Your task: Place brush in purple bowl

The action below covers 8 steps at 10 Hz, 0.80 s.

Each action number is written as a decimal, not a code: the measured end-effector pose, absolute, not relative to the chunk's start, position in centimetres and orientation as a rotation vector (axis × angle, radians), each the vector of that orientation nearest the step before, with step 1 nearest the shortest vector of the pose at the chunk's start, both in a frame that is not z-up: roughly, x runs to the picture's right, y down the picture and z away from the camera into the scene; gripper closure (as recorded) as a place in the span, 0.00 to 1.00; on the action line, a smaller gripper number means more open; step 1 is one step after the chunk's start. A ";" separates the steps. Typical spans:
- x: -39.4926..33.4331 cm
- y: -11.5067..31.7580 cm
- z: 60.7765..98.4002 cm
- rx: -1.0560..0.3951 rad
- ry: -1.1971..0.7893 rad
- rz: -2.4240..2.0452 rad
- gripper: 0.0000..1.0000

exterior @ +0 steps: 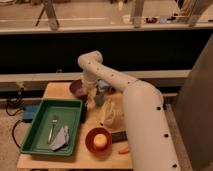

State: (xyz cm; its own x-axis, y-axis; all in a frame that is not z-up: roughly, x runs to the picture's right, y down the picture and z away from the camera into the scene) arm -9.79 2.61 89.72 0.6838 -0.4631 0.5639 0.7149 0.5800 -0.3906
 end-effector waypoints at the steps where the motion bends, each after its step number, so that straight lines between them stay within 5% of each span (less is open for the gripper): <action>1: -9.4 1.9 89.0 -0.629 -0.429 -0.720 0.82; 3: -8.2 0.4 87.8 -0.598 -0.418 -0.728 0.99; 8: -6.1 -2.2 87.2 -0.565 -0.369 -0.709 1.00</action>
State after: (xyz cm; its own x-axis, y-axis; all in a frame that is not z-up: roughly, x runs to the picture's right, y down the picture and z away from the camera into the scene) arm -6.09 -2.24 87.23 0.7051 -0.5048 0.4979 0.6974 0.6206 -0.3584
